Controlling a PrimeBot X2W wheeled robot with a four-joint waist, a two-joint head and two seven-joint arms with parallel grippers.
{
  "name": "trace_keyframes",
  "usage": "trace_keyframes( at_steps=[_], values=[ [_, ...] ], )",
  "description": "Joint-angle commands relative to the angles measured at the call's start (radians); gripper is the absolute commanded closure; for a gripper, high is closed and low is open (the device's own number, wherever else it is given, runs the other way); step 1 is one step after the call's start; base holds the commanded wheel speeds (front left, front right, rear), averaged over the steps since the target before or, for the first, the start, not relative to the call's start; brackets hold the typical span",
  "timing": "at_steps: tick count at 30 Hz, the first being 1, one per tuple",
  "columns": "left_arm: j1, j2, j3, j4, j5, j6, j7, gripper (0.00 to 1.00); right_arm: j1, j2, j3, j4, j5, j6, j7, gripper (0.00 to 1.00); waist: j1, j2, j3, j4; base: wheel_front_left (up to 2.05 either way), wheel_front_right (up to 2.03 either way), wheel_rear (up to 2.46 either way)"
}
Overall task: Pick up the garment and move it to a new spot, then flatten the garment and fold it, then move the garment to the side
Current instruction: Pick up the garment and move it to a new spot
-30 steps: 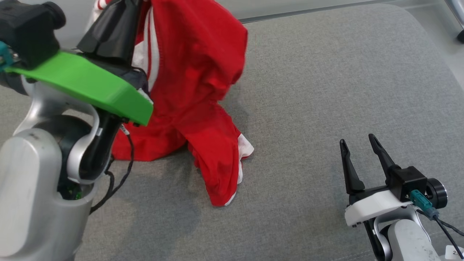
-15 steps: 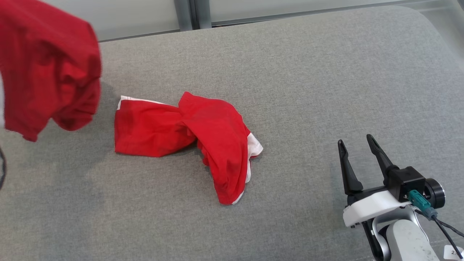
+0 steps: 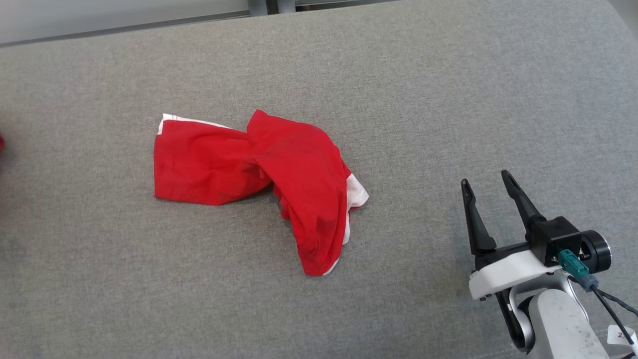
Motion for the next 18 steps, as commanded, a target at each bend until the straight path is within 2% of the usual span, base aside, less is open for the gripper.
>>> trace_keyframes(
  at_steps=[1,5,13,14,15,16,18],
  values=[
    [0.008,-0.005,0.009,0.034,-0.010,-0.005,-0.020,1.00,-0.014,-0.002,-0.002,-0.003,-0.004,-0.001,-0.003,0.00,0.0000,0.0000,0.011,-0.004,0.00,0.00,0.00],
    [0.033,-0.021,0.019,0.169,-0.018,-0.004,-0.064,1.00,-0.015,-0.002,-0.004,-0.002,-0.010,-0.001,-0.003,0.00,0.0000,0.0000,0.018,-0.012,0.00,0.00,0.00],
    [0.035,-0.070,0.038,0.344,-0.053,-0.045,-0.169,1.00,0.003,-0.011,-0.010,0.000,-0.020,-0.001,-0.003,0.00,0.0000,0.0000,0.002,-0.008,0.00,0.00,0.00],
    [0.029,-0.072,0.034,0.352,-0.049,-0.052,-0.183,0.70,0.005,-0.013,-0.011,0.000,-0.022,-0.001,-0.003,0.00,0.0000,0.0000,-0.003,-0.006,0.00,0.00,0.00],
    [0.025,-0.074,0.031,0.360,-0.047,-0.058,-0.197,0.59,0.006,-0.015,-0.010,0.001,-0.024,-0.001,-0.003,0.00,0.0000,0.0000,-0.008,-0.004,0.00,0.00,0.00],
    [0.024,-0.076,0.028,0.370,-0.045,-0.064,-0.207,0.00,0.006,-0.015,-0.008,0.000,-0.026,-0.001,-0.003,0.00,0.0000,0.0000,-0.013,-0.004,0.00,0.00,0.00],
    [0.026,-0.091,0.019,0.379,-0.044,-0.075,-0.230,0.00,0.012,-0.016,-0.010,-0.003,-0.027,-0.001,-0.003,0.00,0.0000,0.0000,-0.029,0.002,0.00,0.00,0.00]
  ],
)
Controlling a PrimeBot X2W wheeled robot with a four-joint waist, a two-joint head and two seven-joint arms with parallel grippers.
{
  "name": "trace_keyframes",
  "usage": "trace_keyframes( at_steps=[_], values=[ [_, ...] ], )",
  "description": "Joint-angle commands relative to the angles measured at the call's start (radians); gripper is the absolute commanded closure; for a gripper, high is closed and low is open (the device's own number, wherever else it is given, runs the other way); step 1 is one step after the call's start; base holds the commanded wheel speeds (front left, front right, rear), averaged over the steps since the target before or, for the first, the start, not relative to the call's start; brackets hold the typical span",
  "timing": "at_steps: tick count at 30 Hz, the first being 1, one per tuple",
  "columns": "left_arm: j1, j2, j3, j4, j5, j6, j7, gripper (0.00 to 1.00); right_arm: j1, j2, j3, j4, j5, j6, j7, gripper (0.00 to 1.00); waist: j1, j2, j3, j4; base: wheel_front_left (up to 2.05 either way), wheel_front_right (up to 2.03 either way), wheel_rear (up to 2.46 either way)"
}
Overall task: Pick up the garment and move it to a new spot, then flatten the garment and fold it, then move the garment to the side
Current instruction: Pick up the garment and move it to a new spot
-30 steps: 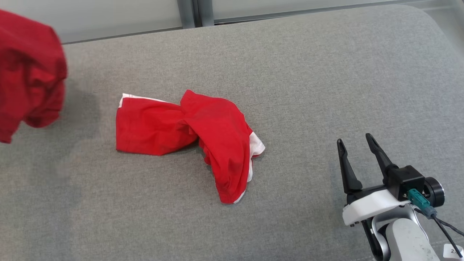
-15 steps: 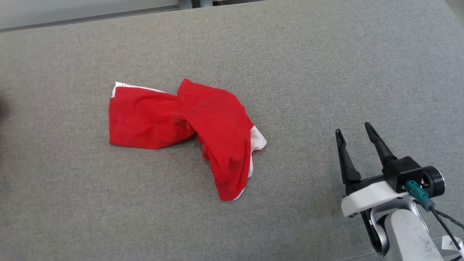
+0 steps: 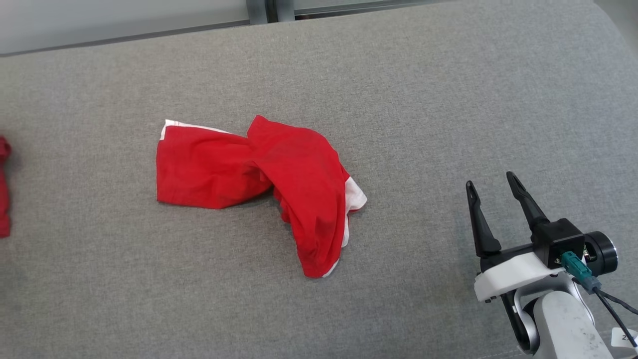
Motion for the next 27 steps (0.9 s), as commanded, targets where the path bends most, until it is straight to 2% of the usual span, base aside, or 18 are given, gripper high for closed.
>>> trace_keyframes(
  at_steps=[1,4,10,21,27],
  values=[
    [-0.001,-0.021,-0.005,0.005,0.001,-0.011,-0.016,0.00,0.014,-0.005,-0.004,-0.006,-0.006,-0.001,-0.003,0.00,0.0000,0.0000,-0.023,0.010,0.00,0.00,0.00],
    [0.040,-0.044,-0.019,-0.033,0.006,-0.037,-0.072,0.00,0.033,-0.008,-0.004,-0.024,-0.008,-0.001,-0.003,0.00,0.0000,0.0000,-0.068,0.016,0.00,0.00,0.00],
    [0.124,-0.080,-0.049,-0.160,0.016,-0.066,-0.104,0.00,0.068,-0.028,-0.007,-0.059,-0.014,-0.001,-0.003,0.00,0.0000,0.0000,-0.131,0.031,0.00,0.00,0.00],
    [0.444,-0.194,-0.107,-0.612,0.033,-0.009,-0.120,0.00,0.130,-0.064,-0.001,-0.135,-0.017,-0.001,-0.003,0.00,0.0000,0.0000,-0.227,0.061,0.00,0.00,0.00],
    [0.573,-0.214,-0.173,-0.711,0.076,-0.042,-0.164,0.00,0.154,-0.085,0.007,-0.142,-0.025,-0.001,-0.003,0.00,0.0000,0.0000,-0.250,0.069,0.00,0.00,0.00]
  ],
)
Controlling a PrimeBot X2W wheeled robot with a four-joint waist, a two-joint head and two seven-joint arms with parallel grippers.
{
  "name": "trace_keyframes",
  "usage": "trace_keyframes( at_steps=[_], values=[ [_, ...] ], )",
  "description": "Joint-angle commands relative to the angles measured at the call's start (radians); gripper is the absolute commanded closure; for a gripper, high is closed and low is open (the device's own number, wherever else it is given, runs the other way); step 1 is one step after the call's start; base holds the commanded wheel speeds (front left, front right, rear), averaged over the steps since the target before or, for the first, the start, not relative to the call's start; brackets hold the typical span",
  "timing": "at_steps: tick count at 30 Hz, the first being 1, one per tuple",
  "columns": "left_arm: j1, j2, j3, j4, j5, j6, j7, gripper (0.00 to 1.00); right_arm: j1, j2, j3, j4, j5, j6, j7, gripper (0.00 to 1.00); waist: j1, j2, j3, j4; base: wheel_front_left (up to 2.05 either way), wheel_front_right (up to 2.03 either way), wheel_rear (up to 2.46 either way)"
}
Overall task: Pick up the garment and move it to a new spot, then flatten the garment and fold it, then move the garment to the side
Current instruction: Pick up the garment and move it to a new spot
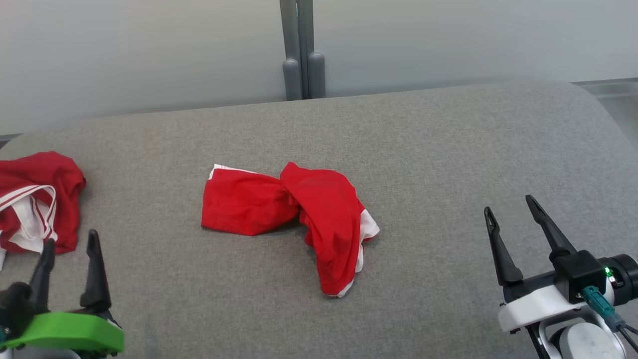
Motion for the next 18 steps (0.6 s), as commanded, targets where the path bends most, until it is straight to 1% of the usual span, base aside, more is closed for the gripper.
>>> trace_keyframes(
  at_steps=[1,3,5,7,10,11,15,18],
  values=[
    [0.039,0.004,-0.021,-0.010,0.030,-0.016,-0.023,0.00,0.015,-0.009,-0.006,-0.001,-0.005,-0.001,-0.003,0.00,0.0000,0.0000,-0.012,0.005,0.00,0.00,0.00],
    [0.069,0.012,-0.046,-0.007,0.058,-0.029,-0.051,0.00,0.025,-0.015,-0.011,0.002,-0.006,-0.001,-0.003,0.00,0.0000,0.0000,-0.019,0.005,0.00,0.00,0.00],
    [0.095,0.005,-0.064,0.007,0.071,-0.044,-0.082,0.00,0.034,-0.019,-0.013,0.003,-0.008,-0.001,-0.003,0.00,0.0000,0.0000,-0.022,0.005,0.00,0.00,0.00],
    [0.113,0.015,-0.093,0.028,0.098,-0.069,-0.105,0.00,0.041,-0.021,-0.018,0.004,-0.009,-0.001,-0.003,0.00,0.0000,0.0000,-0.023,0.002,0.00,0.00,0.00],
    [0.140,-0.003,-0.115,0.054,0.110,-0.092,-0.133,0.00,0.053,-0.015,-0.030,0.010,-0.009,-0.001,-0.003,0.00,0.0000,0.0000,-0.024,-0.006,0.00,0.00,0.00],
    [0.147,-0.021,-0.113,0.069,0.096,-0.095,-0.139,0.00,0.059,-0.009,-0.036,0.012,-0.008,-0.001,-0.003,0.00,0.0000,0.0000,-0.024,-0.008,0.00,0.00,0.00],
    [0.162,-0.057,-0.101,0.109,0.100,-0.107,-0.154,0.00,0.078,0.006,-0.054,0.028,-0.010,-0.001,-0.003,0.00,0.0000,0.0000,-0.031,-0.015,0.00,0.00,0.00],
    [0.168,-0.085,-0.080,0.105,0.114,-0.126,-0.158,0.00,0.089,0.019,-0.066,0.036,-0.006,-0.001,-0.003,0.00,0.0000,0.0000,-0.032,-0.019,0.00,0.00,0.00]
  ],
)
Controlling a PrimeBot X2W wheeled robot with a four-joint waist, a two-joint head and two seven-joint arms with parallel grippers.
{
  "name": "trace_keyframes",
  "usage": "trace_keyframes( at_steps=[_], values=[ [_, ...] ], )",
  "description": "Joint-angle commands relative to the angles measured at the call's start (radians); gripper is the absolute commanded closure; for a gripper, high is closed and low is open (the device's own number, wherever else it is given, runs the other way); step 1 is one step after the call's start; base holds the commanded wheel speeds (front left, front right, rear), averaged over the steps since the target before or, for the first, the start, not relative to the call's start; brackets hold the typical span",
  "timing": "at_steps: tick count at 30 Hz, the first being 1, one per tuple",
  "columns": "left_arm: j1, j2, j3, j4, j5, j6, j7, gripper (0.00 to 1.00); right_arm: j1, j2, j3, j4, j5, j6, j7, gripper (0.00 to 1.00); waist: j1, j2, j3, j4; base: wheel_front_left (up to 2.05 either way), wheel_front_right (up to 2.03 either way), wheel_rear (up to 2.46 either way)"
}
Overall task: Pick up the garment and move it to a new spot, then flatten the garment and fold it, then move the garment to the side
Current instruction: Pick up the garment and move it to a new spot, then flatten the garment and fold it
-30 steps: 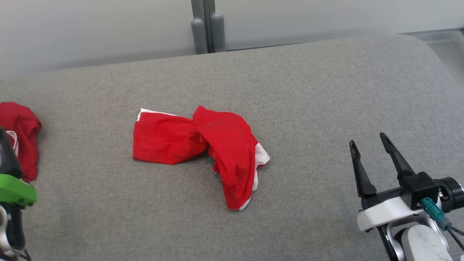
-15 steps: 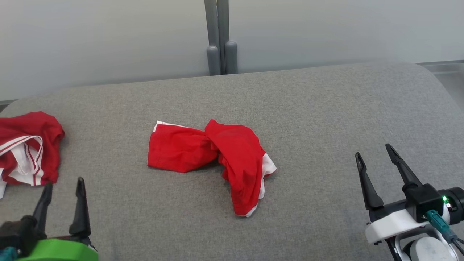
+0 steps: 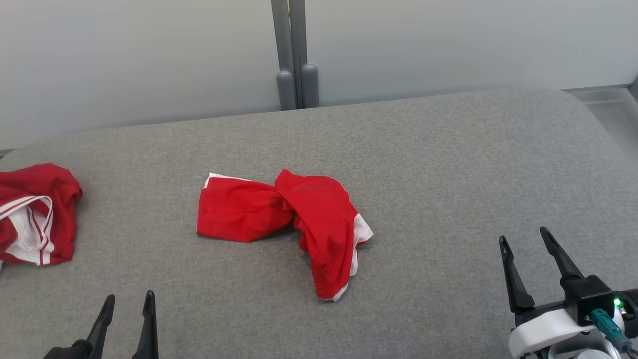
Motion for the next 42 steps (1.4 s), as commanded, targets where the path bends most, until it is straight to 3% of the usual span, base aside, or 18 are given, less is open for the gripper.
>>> trace_keyframes(
  at_steps=[1,17,42],
  values=[
    [0.018,-0.012,0.020,-0.013,0.024,-0.016,-0.006,0.00,0.013,0.009,-0.010,0.005,-0.003,-0.001,-0.003,0.00,0.0000,0.0000,0.001,-0.003,0.00,0.00,0.00],
    [0.036,-0.091,0.111,-0.017,0.118,-0.076,-0.006,0.00,0.003,0.045,-0.019,0.038,-0.005,-0.001,-0.003,0.00,0.0000,0.0000,0.000,-0.030,0.00,0.00,0.00],
    [0.045,-0.124,0.120,-0.006,0.140,-0.087,-0.006,0.00,-0.003,0.039,-0.020,0.043,-0.006,-0.001,-0.003,0.00,0.0000,0.0000,-0.001,-0.033,0.00,0.00,0.00]
  ],
)
